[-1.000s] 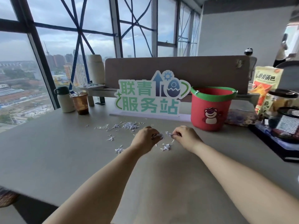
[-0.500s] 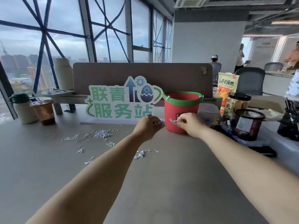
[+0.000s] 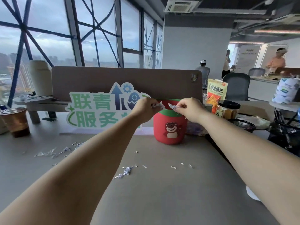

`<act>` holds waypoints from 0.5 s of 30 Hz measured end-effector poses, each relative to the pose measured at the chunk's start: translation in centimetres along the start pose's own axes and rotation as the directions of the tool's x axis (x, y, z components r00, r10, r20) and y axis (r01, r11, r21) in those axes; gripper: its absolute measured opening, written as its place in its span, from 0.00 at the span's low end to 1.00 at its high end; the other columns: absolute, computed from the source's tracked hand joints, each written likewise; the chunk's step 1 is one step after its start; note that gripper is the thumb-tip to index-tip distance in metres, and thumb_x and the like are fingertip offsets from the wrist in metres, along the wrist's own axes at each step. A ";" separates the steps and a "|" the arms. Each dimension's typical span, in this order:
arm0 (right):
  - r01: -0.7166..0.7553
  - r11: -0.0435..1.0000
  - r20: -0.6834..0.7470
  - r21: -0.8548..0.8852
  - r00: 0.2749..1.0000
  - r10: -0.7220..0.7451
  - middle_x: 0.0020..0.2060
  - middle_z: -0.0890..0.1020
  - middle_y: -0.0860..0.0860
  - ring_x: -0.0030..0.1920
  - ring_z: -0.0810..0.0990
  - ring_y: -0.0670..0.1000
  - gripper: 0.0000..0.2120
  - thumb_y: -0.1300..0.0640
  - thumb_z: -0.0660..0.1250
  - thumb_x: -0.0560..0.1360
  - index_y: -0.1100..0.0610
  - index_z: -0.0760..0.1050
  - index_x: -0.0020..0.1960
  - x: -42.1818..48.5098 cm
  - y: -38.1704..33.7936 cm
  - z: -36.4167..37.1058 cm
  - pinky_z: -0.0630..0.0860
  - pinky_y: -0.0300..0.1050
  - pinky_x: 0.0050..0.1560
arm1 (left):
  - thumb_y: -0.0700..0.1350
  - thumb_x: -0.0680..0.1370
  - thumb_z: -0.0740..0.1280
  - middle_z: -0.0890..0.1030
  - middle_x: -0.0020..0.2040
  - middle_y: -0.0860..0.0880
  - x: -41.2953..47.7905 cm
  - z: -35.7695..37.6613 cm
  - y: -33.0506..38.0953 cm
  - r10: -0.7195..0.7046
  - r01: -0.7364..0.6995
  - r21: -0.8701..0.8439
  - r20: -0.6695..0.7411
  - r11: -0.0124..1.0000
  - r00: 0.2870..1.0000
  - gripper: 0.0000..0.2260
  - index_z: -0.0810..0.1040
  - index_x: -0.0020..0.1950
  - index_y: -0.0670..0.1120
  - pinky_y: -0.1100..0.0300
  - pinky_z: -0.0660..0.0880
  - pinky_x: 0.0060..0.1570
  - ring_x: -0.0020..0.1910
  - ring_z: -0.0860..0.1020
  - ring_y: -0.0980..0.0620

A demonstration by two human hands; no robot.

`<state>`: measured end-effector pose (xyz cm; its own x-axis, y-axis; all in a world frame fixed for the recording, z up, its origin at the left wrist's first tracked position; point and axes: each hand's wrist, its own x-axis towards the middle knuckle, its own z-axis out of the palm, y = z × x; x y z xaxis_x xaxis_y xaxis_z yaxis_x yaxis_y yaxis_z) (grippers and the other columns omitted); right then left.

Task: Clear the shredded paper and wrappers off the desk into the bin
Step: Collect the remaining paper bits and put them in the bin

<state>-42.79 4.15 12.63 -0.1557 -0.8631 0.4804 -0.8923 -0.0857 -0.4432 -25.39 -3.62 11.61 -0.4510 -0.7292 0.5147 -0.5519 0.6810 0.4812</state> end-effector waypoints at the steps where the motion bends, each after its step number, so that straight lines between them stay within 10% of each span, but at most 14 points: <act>1: -0.007 1.000 -0.002 -0.008 1.000 0.007 0.40 0.78 0.52 0.43 0.74 0.50 0.09 0.56 0.67 0.74 0.61 0.81 0.47 0.7 0.1 -0.1 0.61 0.39 0.38 | 0.51 0.75 0.68 0.77 0.37 0.46 0.8 -0.1 0.2 0.010 -0.010 0.003 -0.003 1.000 1.000 0.14 0.78 0.41 0.40 0.57 0.69 0.36 0.38 0.75 0.46; 15: -0.077 0.995 0.052 -0.069 0.995 0.081 0.36 0.78 0.53 0.30 0.74 0.50 0.08 0.55 0.68 0.74 0.61 0.80 0.47 10.3 4.9 1.3 0.69 0.39 0.37 | 0.50 0.74 0.68 0.78 0.41 0.46 10.4 5.4 -1.3 0.008 -0.012 0.071 0.054 0.997 0.998 0.11 0.82 0.48 0.43 0.60 0.61 0.34 0.39 0.71 0.50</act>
<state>-48.23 -5.82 14.37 -0.2052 -0.8919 0.4030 -0.9047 0.0158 -0.4259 -33.13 -12.45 12.47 -0.4932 -0.7259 0.4794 -0.5947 0.6835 0.4232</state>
